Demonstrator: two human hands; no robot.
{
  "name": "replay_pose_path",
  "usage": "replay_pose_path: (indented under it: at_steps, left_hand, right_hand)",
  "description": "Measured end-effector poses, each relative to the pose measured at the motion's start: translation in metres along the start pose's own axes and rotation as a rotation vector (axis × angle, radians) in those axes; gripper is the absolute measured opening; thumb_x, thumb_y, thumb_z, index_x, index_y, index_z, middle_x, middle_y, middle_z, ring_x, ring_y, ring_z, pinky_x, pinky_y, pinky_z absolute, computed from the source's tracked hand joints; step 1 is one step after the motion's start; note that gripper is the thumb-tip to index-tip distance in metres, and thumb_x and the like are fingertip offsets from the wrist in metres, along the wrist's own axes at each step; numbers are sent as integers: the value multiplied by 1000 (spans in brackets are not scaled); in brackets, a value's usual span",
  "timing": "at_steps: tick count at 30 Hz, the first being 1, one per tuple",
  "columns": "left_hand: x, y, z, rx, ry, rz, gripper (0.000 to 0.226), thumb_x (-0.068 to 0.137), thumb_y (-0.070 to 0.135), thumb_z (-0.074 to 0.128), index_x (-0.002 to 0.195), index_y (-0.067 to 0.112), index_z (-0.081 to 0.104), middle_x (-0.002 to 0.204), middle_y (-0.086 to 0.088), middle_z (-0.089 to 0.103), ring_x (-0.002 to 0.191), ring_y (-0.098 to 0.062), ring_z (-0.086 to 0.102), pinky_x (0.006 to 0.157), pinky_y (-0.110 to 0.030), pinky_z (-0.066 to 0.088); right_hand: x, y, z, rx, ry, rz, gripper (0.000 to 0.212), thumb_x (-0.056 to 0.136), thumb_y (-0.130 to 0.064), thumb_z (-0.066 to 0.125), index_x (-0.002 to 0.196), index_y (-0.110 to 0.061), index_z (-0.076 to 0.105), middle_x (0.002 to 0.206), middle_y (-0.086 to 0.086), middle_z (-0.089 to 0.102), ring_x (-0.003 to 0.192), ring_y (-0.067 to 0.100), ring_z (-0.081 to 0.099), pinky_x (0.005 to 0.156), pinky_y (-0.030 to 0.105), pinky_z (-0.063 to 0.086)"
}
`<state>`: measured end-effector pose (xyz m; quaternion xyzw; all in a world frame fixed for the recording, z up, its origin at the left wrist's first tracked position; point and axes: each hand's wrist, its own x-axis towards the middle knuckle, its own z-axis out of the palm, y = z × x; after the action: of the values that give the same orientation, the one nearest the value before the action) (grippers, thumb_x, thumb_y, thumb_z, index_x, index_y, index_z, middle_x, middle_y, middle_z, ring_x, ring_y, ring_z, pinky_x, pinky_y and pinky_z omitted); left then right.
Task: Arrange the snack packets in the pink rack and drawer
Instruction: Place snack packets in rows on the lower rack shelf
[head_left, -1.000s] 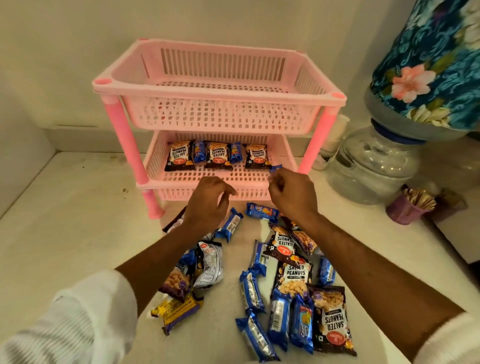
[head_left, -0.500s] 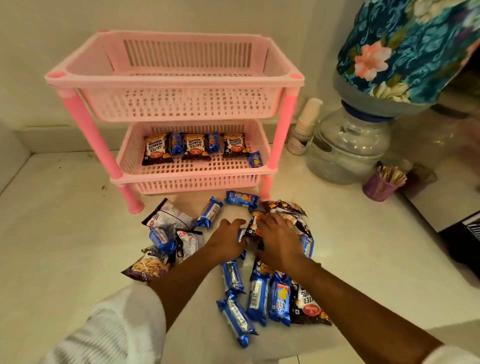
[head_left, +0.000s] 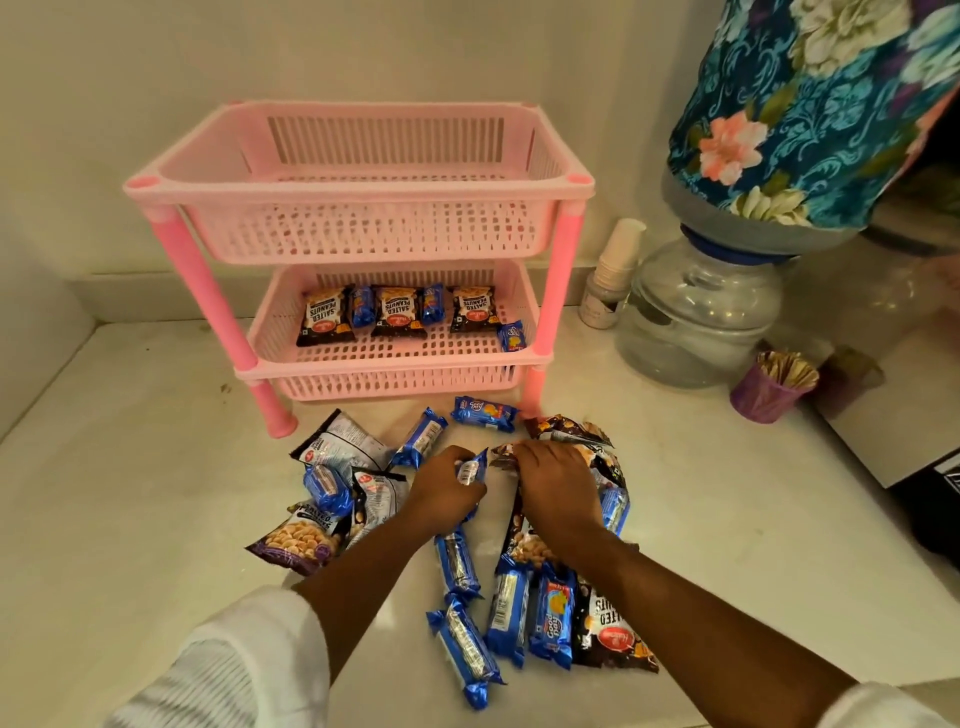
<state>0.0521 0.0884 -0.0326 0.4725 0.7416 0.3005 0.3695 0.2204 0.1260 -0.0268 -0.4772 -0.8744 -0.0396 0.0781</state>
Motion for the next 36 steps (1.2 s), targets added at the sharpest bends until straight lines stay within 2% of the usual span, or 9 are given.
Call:
replay_pose_path:
  at_steps: [3, 8, 11, 16, 19, 24, 28, 31, 36]
  left_hand:
    - [-3, 1, -14, -76, -2, -19, 38, 88, 21, 63, 124, 28, 56, 86, 13, 60, 61, -4, 58, 48, -14, 41]
    - [-2, 13, -39, -380, 19, -133, 34, 91, 15, 52, 123, 30, 54, 89, -3, 64, 65, -17, 57, 57, -26, 48]
    - [0, 18, -54, -619, 13, -166, 28, 91, 6, 48, 111, 22, 60, 95, -15, 66, 82, -30, 64, 74, -41, 55]
    - [8, 28, -83, -765, 33, -113, 27, 91, 4, 50, 116, 12, 60, 97, -14, 62, 86, -30, 59, 75, -42, 50]
    - [15, 35, -102, -749, 69, -77, 27, 90, 11, 60, 115, 23, 59, 92, -6, 64, 81, -22, 59, 73, -37, 52]
    - [38, 54, -128, -698, 156, -12, 33, 88, 12, 69, 117, 24, 59, 93, -5, 71, 58, -4, 65, 52, -20, 51]
    - [65, 68, -142, -603, 224, 38, 35, 85, 18, 74, 117, 22, 59, 94, 4, 65, 82, -14, 67, 73, -35, 58]
    - [92, 73, -151, -412, 281, 48, 41, 82, 29, 76, 118, 27, 58, 98, 13, 54, 84, -7, 56, 67, -25, 46]
    - [143, 74, -152, -152, 263, -5, 53, 81, 32, 79, 127, 19, 57, 124, -1, 57, 95, -19, 55, 78, -28, 44]
  right_hand:
    - [-3, 1, -12, 106, 79, 51, 51, 63, -3, 84, 112, -12, 73, 104, 6, 77, 95, 26, 73, 83, 38, 59]
    - [-3, 1, -27, 502, 205, 229, 29, 99, -21, 54, 125, -30, 63, 113, -6, 71, 104, 18, 64, 81, 37, 55]
    - [4, -5, -44, 649, 338, 197, 29, 101, -20, 56, 128, -24, 63, 117, -5, 71, 105, 15, 64, 88, 28, 49]
    - [33, -21, -72, 708, 465, 77, 33, 97, -9, 63, 130, -10, 65, 122, 5, 72, 112, 22, 66, 96, 36, 54]
    - [60, -28, -78, 616, 510, -7, 34, 95, -2, 63, 128, -2, 66, 126, 12, 70, 118, 28, 64, 103, 40, 51]
    - [115, -31, -71, 562, 414, 31, 38, 94, -1, 53, 131, -3, 63, 131, 14, 66, 123, 31, 59, 109, 40, 45]
    - [157, -27, -60, 459, 326, -4, 39, 87, 3, 55, 123, -9, 67, 121, 13, 70, 112, 33, 63, 96, 41, 52]
    - [183, -20, -49, 368, 200, -42, 36, 87, 4, 58, 118, -9, 71, 114, 14, 73, 105, 36, 65, 88, 42, 54]
    - [206, -14, -34, 317, 61, -48, 38, 93, -2, 56, 121, -22, 74, 123, 4, 72, 115, 28, 61, 94, 39, 50]
